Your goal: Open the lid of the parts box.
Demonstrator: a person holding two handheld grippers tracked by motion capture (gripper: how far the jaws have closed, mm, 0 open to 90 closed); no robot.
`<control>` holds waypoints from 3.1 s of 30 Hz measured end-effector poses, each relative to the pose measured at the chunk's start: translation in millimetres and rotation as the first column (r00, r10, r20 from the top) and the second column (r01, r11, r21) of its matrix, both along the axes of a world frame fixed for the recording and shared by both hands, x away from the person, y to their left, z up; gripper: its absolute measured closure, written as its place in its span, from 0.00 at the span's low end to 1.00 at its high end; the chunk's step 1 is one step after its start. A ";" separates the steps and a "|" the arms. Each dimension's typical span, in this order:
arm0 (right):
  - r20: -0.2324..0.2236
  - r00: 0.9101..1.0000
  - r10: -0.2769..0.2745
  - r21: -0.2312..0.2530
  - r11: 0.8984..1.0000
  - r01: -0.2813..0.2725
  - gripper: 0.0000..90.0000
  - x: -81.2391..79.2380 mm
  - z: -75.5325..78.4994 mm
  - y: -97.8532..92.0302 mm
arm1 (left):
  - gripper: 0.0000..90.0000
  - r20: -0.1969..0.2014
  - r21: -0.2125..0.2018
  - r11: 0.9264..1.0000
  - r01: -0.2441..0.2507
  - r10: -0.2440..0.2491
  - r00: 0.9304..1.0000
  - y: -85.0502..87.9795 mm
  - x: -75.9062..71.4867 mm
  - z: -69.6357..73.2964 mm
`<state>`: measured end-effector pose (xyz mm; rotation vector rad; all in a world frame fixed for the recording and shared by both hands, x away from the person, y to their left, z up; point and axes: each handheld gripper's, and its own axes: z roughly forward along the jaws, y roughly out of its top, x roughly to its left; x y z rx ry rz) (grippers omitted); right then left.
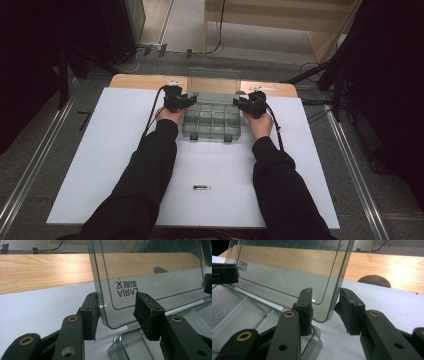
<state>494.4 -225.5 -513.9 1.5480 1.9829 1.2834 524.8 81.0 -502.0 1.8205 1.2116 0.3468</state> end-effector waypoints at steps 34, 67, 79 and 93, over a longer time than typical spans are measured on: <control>-0.048 0.984 0.173 0.047 0.984 -0.171 0.32 -26.6 40.2 7.3 | 0.36 -0.039 -0.051 0.991 0.122 -0.124 0.992 29.3 -31.2 38.7; -0.115 0.902 0.417 0.019 0.908 -0.418 0.29 -116.4 52.3 36.7 | 0.33 -0.097 -0.042 0.943 0.329 -0.332 0.938 56.9 -105.8 52.8; -0.133 0.867 0.481 0.038 0.876 -0.480 0.29 -139.0 47.8 43.9 | 0.33 -0.090 -0.038 0.926 0.375 -0.377 0.922 61.5 -134.6 46.8; -0.151 0.839 0.523 0.028 0.851 -0.525 0.29 -166.4 40.6 48.2 | 0.33 -0.083 -0.042 0.909 0.415 -0.417 0.905 67.3 -161.0 41.6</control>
